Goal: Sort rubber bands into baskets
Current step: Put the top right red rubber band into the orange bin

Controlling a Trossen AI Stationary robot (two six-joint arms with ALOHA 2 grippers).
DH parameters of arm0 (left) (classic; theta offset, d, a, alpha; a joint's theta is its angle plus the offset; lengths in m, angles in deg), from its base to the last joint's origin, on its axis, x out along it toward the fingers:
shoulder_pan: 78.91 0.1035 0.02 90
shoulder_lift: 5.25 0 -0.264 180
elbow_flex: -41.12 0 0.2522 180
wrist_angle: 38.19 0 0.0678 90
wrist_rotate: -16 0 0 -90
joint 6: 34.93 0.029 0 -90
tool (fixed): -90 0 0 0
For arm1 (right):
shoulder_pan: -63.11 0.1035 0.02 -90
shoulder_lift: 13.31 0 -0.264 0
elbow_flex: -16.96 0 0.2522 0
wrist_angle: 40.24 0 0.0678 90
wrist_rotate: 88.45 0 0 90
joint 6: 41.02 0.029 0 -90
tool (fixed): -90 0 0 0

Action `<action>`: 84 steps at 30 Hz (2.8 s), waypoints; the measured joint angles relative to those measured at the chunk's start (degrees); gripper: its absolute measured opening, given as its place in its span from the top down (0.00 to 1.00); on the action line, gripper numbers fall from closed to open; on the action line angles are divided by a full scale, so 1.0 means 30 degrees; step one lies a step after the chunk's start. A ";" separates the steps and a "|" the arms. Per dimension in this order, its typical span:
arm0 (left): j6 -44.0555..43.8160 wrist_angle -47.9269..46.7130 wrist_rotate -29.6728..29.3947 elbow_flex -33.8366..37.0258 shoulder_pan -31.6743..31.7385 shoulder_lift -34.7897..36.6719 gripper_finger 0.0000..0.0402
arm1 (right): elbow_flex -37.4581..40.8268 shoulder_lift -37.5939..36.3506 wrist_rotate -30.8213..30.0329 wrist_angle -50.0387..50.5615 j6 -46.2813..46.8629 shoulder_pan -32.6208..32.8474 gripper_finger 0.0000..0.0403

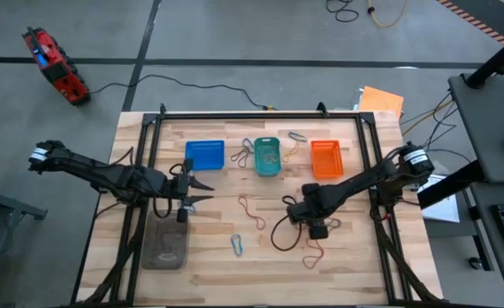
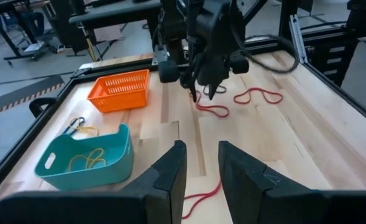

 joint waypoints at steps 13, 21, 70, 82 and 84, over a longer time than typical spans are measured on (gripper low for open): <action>-0.0081 0.0245 -0.0014 0.0000 -0.0002 -0.0400 0.81 | 0.0326 0.1332 -0.0183 -0.1104 -0.0434 -0.0510 0.71; -0.0121 0.0293 -0.0347 0.0000 -0.0004 -0.0379 0.81 | 0.0420 0.1459 -0.0058 -0.1534 -0.1300 -0.0750 0.96; -0.0470 0.0643 -0.0573 0.0000 0.0000 -0.0379 0.81 | -0.1130 -0.7050 -1.1413 -0.0879 0.7172 -0.6408 0.97; -0.0416 0.0625 -0.1505 0.0007 -0.0007 -0.0379 0.81 | -0.1304 -0.6599 -0.7056 0.5240 0.8521 -1.3090 0.97; -0.0416 0.0618 -0.1510 0.0007 0.0000 -0.0379 0.81 | -0.1106 -0.6591 -0.6752 0.5204 0.8511 -1.3329 0.97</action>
